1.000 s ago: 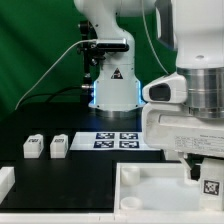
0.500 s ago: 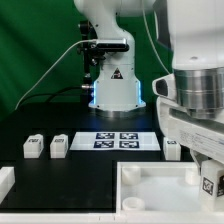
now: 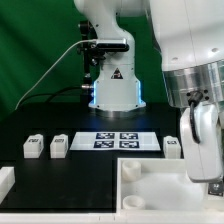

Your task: Assemble one leg

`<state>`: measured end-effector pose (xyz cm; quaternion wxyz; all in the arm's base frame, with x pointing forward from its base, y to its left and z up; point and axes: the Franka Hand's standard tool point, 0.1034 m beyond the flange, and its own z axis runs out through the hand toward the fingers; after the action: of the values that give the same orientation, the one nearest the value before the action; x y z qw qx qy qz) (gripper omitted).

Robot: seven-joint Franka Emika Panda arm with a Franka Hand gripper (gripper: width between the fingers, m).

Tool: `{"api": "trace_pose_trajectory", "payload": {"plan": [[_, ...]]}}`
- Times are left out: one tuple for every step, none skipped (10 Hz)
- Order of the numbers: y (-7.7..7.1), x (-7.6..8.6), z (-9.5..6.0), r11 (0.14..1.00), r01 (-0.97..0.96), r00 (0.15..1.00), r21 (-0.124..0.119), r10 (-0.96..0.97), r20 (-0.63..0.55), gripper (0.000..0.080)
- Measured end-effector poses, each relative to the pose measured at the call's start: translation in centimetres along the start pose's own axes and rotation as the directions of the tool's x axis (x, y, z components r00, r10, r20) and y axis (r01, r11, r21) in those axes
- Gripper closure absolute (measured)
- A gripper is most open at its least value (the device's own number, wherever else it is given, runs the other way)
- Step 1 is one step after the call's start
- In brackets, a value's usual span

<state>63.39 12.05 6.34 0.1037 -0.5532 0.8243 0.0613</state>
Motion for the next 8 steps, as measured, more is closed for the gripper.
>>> {"api": "trace_pose_trajectory", "payload": {"plan": [[-0.1, 0.2, -0.1, 0.997, -0.073, 0.997, 0.003, 0.073, -0.01, 0.0502], [-0.2, 0.5, -0.2, 0.994, -0.108, 0.994, 0.009, 0.108, -0.02, 0.0502], [-0.2, 0.5, -0.2, 0.994, -0.11, 0.994, 0.011, 0.11, -0.023, 0.0498], [-0.1, 0.4, -0.1, 0.995, -0.103, 0.994, 0.008, 0.103, -0.023, 0.0498], [-0.1, 0.4, 0.0, 0.995, -0.097, 0.995, 0.008, 0.097, -0.024, 0.0331], [0.0, 0.3, 0.0, 0.996, -0.094, 0.995, 0.007, 0.095, -0.024, 0.0186], [0.2, -0.4, -0.2, 0.996, -0.088, 0.996, 0.014, 0.088, -0.018, 0.0161], [0.3, -1.3, -1.0, 0.996, -0.08, 0.997, 0.028, 0.08, -0.005, 0.0161]]}}
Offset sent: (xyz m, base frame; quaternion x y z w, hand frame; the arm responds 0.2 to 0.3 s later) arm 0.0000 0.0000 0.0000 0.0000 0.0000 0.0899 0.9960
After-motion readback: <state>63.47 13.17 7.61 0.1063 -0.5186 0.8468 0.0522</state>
